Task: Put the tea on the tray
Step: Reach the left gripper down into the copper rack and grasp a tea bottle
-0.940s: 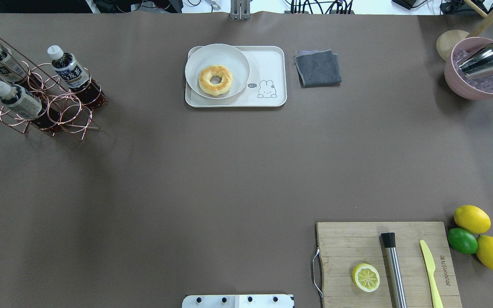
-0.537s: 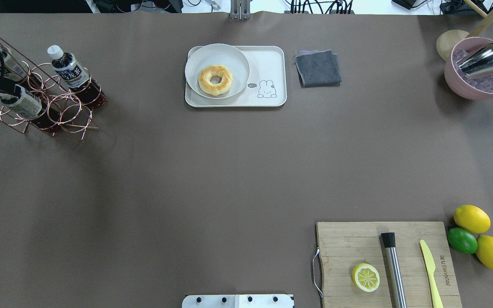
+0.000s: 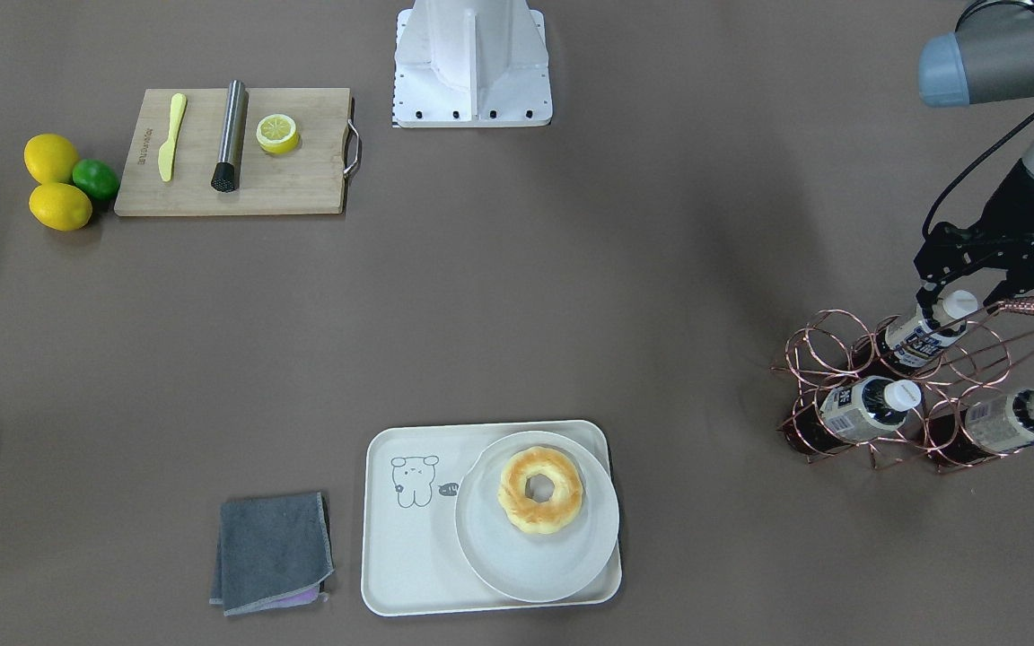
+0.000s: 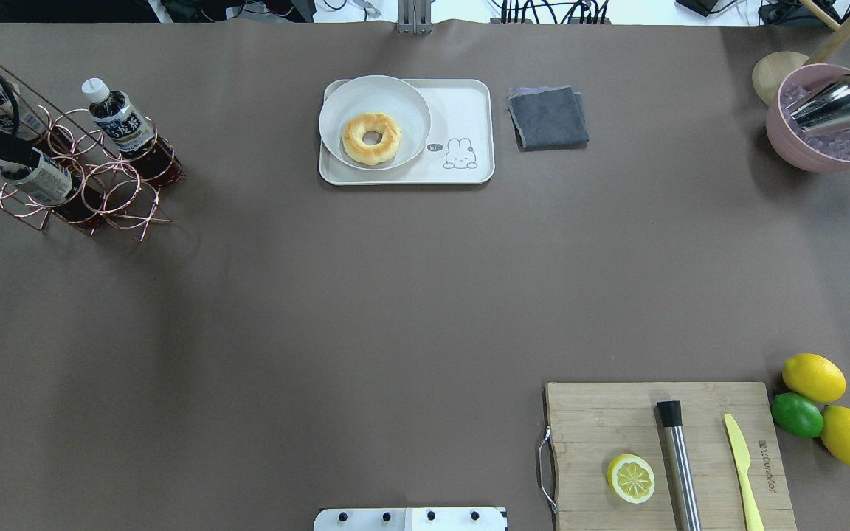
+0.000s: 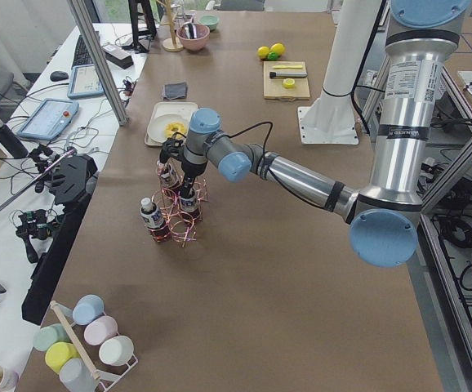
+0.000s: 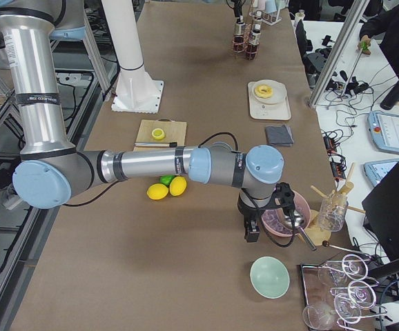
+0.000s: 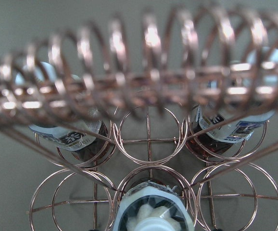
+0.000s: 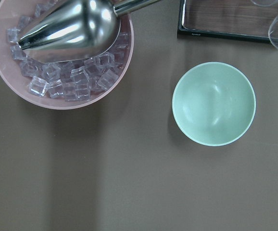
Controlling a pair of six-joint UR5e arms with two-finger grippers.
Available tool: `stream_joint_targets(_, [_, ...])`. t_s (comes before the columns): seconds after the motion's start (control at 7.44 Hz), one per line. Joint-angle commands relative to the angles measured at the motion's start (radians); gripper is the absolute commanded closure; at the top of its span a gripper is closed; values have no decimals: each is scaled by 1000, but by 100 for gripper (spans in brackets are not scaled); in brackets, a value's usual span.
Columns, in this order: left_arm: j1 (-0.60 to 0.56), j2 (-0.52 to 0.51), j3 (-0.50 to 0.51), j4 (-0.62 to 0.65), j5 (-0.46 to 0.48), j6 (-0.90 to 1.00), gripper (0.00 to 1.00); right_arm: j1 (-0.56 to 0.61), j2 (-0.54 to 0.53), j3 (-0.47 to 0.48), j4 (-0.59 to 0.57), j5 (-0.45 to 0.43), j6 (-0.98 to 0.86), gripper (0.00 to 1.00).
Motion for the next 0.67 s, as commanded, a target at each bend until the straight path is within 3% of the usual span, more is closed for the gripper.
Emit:
stream_joint_targets(0.0, [-3, 2, 0, 1, -25, -1, 76, 0, 0, 4, 0, -1, 0, 0])
stream_joint_targets(0.13, [-6, 2, 0, 1, -30, -1, 76, 0, -4, 7, 0, 1, 0, 0])
stream_joint_targets(0.27, [-9, 4, -1, 0, -31, 0, 100, 0, -8, 9, 0, 1, 1, 0])
stream_joint_targets(0.54, [-26, 7, -15, 6, -34, 2, 100, 0, -11, 9, 0, 1, 0, 0])
